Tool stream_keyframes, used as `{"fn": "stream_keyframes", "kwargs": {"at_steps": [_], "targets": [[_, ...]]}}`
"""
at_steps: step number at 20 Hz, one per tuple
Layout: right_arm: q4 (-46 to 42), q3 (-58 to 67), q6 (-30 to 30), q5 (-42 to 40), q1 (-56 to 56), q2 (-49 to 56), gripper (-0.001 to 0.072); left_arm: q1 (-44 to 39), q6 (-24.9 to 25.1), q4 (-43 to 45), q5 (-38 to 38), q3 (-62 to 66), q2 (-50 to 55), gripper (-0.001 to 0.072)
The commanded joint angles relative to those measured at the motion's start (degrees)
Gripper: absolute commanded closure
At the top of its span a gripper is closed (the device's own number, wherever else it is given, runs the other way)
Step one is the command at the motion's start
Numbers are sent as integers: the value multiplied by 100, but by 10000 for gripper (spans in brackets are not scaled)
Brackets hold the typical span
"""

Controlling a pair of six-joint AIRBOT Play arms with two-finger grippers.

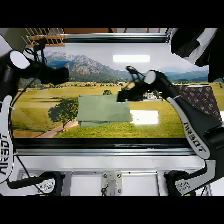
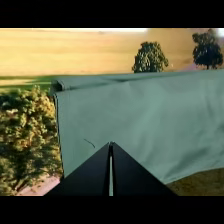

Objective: Fold the clothes and pants, and hang the long-sleeved shirts on hangers.

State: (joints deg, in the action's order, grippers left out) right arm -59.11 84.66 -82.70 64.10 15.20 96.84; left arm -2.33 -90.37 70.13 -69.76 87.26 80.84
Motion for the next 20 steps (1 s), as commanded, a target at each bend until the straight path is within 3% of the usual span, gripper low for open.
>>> {"fn": "stream_keyframes", "kwargs": {"at_steps": [1, 4, 8, 15, 16, 18, 19, 20], "targets": [[446, -1097, 127, 42, -1305, -116, -8, -444, 59, 72, 503, -1204, -575, 700], [1281, -1217, 476, 68, -1668, 367, -8, -748, 59, 74, 546, -1576, -667, 700], [2579, -1215, 1104, 17, -1329, 859, -8, -988, 57, 74, 586, -1613, -636, 700], [3526, -868, 1563, -498, -138, 1305, 0, -1040, 55, 68, 636, -1613, -636, 700], [3545, -774, 1620, -566, -31, 1320, 50, -1043, 55, 66, 634, -1615, -636, 700], [3539, -590, 1934, -566, 92, 1318, 481, -1040, 55, 70, 636, -1615, -636, 700], [3534, -511, 2046, -461, 87, 1311, 631, -1040, 55, 70, 636, -1615, -636, 700], [3471, -455, 2061, -387, 57, 1285, 700, -1038, 55, 72, 634, -1615, -636, 700]]}}
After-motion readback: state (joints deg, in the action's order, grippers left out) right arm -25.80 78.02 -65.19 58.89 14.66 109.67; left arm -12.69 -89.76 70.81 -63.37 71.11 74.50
